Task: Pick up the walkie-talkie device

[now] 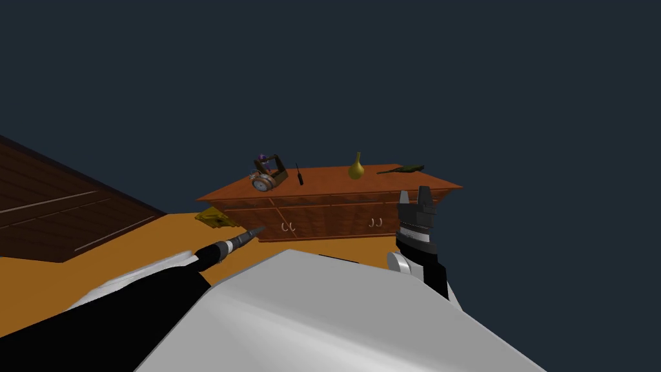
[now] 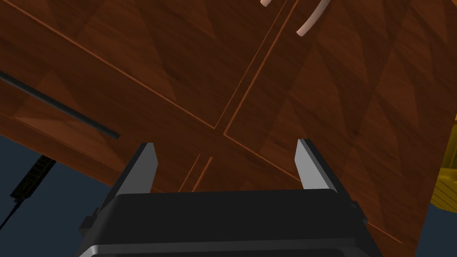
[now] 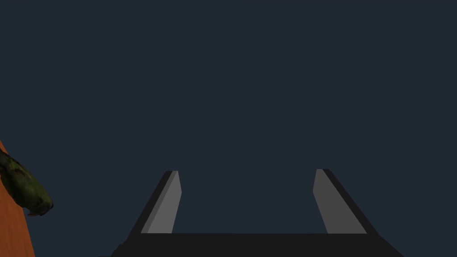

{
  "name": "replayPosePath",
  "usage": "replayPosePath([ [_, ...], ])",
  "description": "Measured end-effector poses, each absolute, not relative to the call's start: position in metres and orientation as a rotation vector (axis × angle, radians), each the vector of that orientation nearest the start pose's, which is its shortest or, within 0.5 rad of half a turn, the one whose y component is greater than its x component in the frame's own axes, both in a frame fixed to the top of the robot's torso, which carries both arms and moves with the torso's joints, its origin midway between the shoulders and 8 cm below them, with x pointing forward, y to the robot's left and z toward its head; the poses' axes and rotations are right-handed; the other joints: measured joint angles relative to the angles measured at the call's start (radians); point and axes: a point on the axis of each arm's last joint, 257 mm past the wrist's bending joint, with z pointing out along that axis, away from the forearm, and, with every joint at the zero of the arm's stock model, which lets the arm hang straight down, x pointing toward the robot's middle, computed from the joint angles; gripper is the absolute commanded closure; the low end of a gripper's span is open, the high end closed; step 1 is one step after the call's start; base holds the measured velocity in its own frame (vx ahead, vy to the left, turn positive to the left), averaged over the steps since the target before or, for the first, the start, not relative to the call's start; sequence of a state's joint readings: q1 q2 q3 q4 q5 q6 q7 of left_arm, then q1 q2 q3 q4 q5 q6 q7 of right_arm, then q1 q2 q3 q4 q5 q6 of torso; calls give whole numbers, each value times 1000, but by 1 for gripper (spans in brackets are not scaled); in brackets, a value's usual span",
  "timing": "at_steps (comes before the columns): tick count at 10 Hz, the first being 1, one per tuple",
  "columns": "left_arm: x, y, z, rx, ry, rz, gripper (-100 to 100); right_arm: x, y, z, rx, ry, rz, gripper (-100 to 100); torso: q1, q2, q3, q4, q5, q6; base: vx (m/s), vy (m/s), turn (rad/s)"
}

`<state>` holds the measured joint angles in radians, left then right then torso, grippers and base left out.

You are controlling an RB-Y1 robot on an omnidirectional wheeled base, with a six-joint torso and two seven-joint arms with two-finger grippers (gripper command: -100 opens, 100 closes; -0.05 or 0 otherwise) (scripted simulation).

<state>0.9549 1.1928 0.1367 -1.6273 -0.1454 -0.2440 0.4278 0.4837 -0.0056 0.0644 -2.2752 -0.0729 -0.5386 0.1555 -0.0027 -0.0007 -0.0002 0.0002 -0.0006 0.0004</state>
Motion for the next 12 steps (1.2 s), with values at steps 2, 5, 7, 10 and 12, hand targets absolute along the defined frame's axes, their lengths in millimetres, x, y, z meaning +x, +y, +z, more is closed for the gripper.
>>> replayPosePath([
  [2, 229, 609, -301, -843, 2137, -241, -100, 341, -264, 34, 616, 577, 1283, 0, -1, -1, 0, 0, 0, 0, 7, -58, -40],
  [5, 237, 637, -281, -801, 2163, -147, -100, 341, -264, 34, 616, 577, 1283, 0, -1, -1, -1, 0, 0, 0, 24, -59, -44],
  [7, 246, 655, -267, -770, 2172, -83, -100, 341, -264, 34, 616, 577, 1283, 0, -2, -2, -1, -1, 0, 0, 35, -58, -41],
  [10, 269, 678, -236, -708, 2176, 0, -100, 341, -264, 34, 616, 577, 1283, 0, -2, -3, -2, -1, 0, 0, 53, -71, -62],
  [12, 285, 691, -215, -663, 2168, 54, -100, 341, -264, 34, 616, 577, 1283, 0, -3, -4, -3, -1, -1, 0, 70, -62, -43],
])
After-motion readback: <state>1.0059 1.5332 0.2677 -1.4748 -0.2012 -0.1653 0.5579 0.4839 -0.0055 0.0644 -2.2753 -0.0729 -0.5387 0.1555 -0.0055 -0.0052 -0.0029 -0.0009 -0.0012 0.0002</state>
